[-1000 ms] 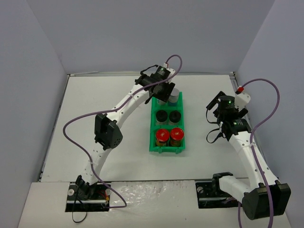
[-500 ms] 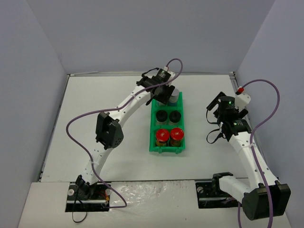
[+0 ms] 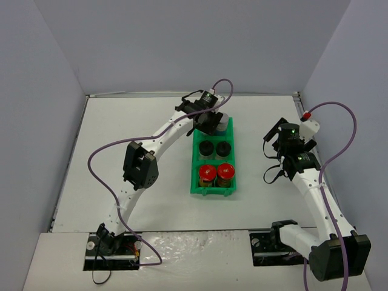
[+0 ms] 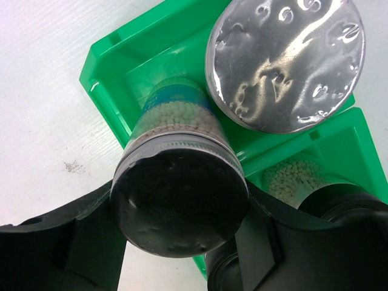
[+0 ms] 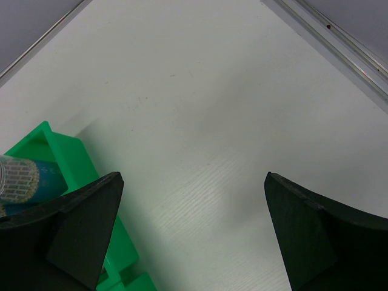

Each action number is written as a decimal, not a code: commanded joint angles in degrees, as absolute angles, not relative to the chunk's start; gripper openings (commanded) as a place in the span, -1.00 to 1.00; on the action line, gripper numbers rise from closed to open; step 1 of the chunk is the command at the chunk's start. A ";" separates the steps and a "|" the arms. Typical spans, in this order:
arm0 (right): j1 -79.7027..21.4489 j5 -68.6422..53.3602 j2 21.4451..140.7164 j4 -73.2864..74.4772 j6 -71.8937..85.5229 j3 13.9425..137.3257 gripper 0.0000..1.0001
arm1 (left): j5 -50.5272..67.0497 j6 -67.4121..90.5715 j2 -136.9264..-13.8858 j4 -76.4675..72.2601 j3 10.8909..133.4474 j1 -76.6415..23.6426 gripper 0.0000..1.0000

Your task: Organize the condiment bottles

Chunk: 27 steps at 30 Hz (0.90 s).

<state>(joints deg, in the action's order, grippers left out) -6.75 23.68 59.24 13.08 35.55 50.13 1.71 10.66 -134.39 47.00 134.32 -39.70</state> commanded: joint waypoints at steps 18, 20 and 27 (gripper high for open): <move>-6.15 25.43 58.89 10.81 34.88 50.64 1.00 | 1.76 9.70 -129.28 42.02 133.40 -39.50 0.84; -6.15 25.30 58.89 10.81 34.98 50.49 1.00 | 1.86 9.57 -128.54 41.49 132.71 -39.46 0.84; -6.15 25.17 58.92 10.78 35.21 50.48 1.00 | 1.83 8.69 -125.20 41.32 131.31 -39.55 0.84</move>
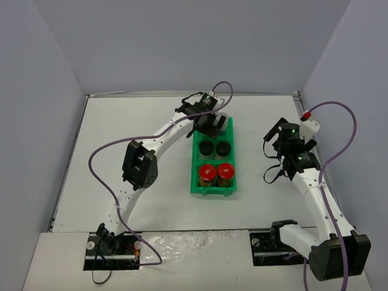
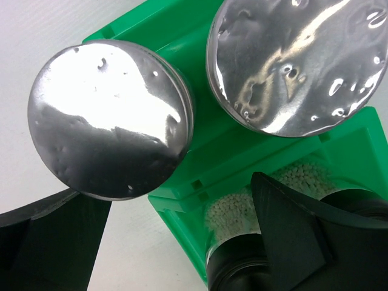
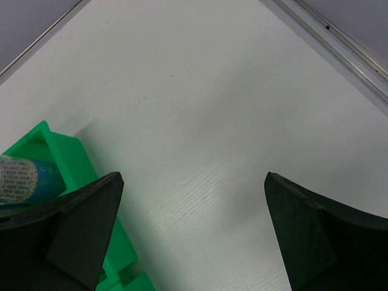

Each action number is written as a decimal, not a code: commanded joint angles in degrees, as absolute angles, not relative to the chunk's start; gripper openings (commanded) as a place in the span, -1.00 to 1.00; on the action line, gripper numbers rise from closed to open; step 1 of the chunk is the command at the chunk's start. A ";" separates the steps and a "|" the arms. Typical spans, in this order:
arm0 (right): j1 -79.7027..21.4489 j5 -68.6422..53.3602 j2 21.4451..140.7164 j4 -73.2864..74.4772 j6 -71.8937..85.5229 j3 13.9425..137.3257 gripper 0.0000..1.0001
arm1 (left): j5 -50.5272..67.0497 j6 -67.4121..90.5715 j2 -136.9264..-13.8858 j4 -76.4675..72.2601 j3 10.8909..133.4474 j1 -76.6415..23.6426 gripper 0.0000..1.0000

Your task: Organize the condiment bottles

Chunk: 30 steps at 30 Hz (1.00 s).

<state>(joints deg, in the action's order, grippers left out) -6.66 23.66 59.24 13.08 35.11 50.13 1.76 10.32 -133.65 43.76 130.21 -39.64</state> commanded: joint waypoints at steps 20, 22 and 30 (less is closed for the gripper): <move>-6.15 23.76 61.81 9.81 34.57 53.36 1.00 | -23.98 12.78 -97.77 43.43 112.37 -37.90 0.91; -6.15 23.28 63.52 9.61 33.79 55.16 1.00 | -24.24 15.61 -94.45 43.49 106.15 -34.50 0.92; -6.29 21.79 70.44 8.55 31.57 63.23 1.00 | -23.32 18.32 -85.77 42.89 92.62 -27.49 0.94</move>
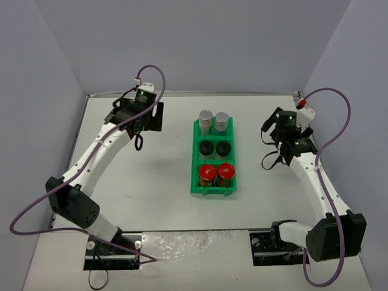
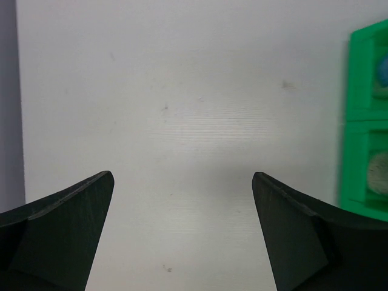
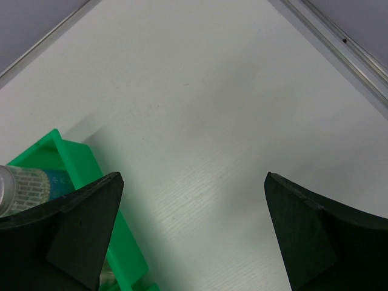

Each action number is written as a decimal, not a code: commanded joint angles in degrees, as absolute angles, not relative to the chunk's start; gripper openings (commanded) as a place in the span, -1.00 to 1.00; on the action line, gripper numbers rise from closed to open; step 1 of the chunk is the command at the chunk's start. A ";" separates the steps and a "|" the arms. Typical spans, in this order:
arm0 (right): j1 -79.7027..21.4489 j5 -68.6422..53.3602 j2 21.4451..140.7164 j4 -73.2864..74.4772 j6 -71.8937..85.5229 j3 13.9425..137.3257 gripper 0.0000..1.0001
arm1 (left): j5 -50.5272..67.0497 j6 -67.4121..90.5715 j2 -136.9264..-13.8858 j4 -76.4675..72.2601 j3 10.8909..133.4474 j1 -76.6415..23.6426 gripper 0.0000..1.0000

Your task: Organize the condiment bottles

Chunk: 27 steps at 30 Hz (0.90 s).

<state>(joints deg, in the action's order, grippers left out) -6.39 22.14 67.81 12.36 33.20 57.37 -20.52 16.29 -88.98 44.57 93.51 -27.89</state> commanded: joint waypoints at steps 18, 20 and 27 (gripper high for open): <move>-9.29 19.46 72.21 7.59 24.53 72.19 1.00 | -19.47 19.74 -83.06 40.10 86.75 -24.37 0.94; -9.35 19.40 71.58 7.56 24.43 72.03 1.00 | -19.04 19.56 -83.53 40.15 87.11 -24.35 0.94; -9.40 18.85 69.05 7.56 23.70 70.42 1.00 | -17.93 19.72 -85.10 39.76 88.80 -24.27 0.94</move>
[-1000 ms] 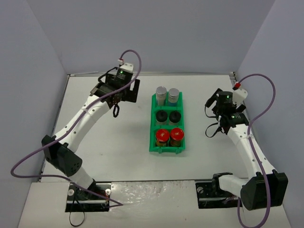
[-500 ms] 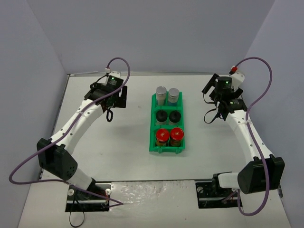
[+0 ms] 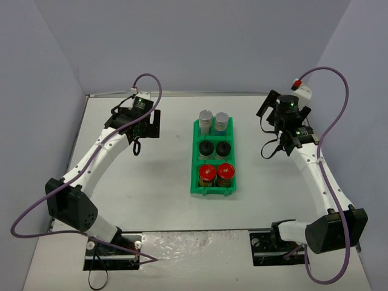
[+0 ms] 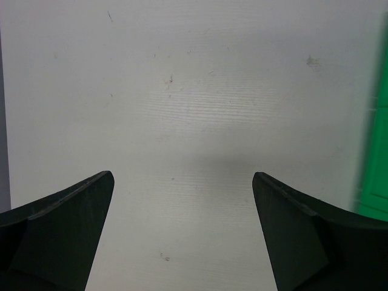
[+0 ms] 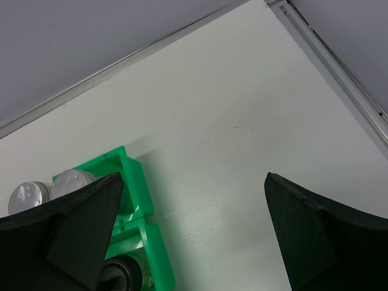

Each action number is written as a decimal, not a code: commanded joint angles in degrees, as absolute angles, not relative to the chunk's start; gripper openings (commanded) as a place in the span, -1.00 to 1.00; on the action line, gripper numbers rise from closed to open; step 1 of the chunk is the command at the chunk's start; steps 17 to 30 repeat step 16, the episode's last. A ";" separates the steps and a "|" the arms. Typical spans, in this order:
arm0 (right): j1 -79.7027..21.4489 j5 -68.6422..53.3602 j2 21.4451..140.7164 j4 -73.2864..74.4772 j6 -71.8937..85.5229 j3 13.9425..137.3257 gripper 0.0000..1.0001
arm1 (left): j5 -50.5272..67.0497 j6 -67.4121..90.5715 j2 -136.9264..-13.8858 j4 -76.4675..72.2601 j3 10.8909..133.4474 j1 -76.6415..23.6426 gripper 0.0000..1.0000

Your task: Organize the condiment bottles

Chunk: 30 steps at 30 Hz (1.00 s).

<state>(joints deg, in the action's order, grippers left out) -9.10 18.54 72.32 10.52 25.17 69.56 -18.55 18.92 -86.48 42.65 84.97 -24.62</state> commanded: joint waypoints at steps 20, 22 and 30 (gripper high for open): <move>-9.48 15.28 69.39 7.46 23.36 70.75 1.00 | -18.64 19.26 -86.56 41.40 90.88 -24.26 0.94; -9.48 15.28 69.39 7.46 23.36 70.75 1.00 | -18.64 19.26 -86.56 41.40 90.88 -24.26 0.94; -9.48 15.28 69.39 7.46 23.36 70.75 1.00 | -18.64 19.26 -86.56 41.40 90.88 -24.26 0.94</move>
